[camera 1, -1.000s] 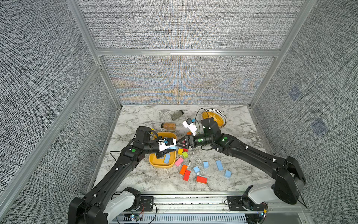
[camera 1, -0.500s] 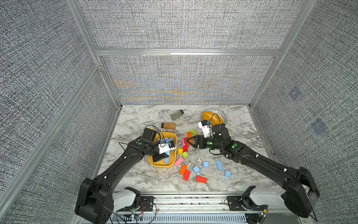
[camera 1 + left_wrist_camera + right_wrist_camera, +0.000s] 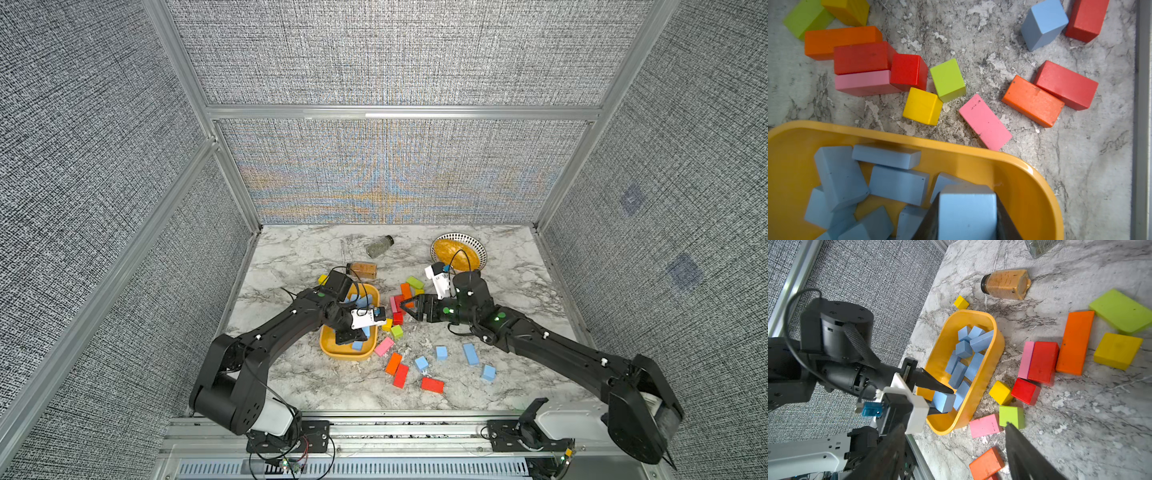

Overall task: Pick out the blue building blocks
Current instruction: Place the building block in the storage box, then pick up the building block from the center of the board.

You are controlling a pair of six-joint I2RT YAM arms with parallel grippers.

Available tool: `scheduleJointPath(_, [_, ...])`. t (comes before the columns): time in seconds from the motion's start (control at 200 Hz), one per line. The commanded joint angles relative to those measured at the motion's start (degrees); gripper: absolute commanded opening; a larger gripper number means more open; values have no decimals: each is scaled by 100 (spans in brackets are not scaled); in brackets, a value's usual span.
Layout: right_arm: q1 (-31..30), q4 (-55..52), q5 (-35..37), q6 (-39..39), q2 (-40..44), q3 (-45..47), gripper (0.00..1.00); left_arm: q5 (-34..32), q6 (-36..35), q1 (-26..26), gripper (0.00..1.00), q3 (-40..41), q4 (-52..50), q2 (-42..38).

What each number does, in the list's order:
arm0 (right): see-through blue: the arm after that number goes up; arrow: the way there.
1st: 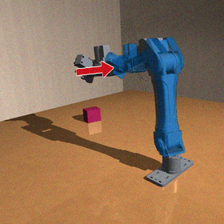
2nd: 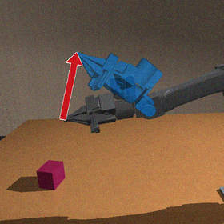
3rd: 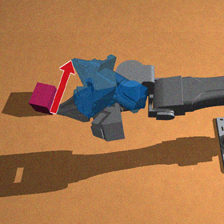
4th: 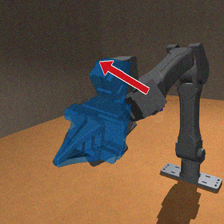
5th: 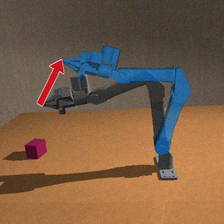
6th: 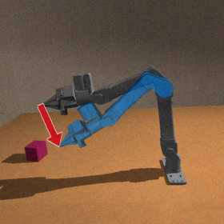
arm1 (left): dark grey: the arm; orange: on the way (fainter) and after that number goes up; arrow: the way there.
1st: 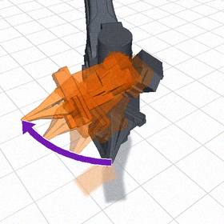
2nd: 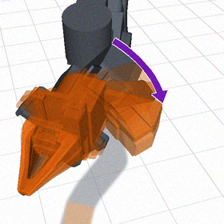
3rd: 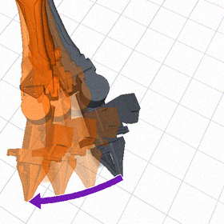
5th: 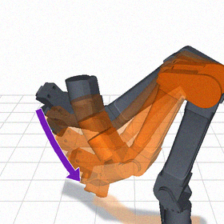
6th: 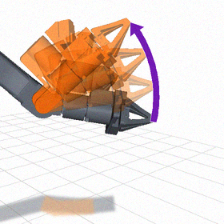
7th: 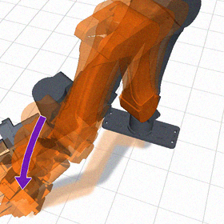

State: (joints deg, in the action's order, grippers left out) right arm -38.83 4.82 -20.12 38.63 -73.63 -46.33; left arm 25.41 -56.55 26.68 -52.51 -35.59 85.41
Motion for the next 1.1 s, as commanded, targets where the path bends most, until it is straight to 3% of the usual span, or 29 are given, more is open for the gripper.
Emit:
scheduleJointPath(0.0, [-17, 161, 204, 129, 193, 229, 77, 31, 3, 66, 31, -126, 46, 177])
scheduleJointPath(0.075, [-21, 129, 332, 181, 396, 394, 77, 11, 29, 118, 35, -184, 48, 294])
scheduleJointPath(0.195, [-21, 146, 532, 282, 720, 643, 77, -123, 101, 138, 52, -257, 110, 397])
scheduleJointPath(0.265, [-46, 166, 544, 325, 825, 740, 77, -191, 110, 133, 56, -314, 136, 398])
scheduleJointPath(0.52, [-124, -362, 715, 305, 729, 586, 77, -440, 699, 132, 59, -685, 81, 479])
scheduleJointPath(0.781, [-116, -1496, 814, 269, 239, 118, 75, 85, 1314, 127, 63, -1026, -163, 137])
scheduleJointPath(0.921, [-15, -1708, 823, 518, 313, 151, 74, 509, 912, 244, 64, -1303, -544, 83])
scheduleJointPath(1.096, [263, -1632, 1016, 1014, 851, 645, 74, 613, -308, 803, 65, -1505, -1094, 186])
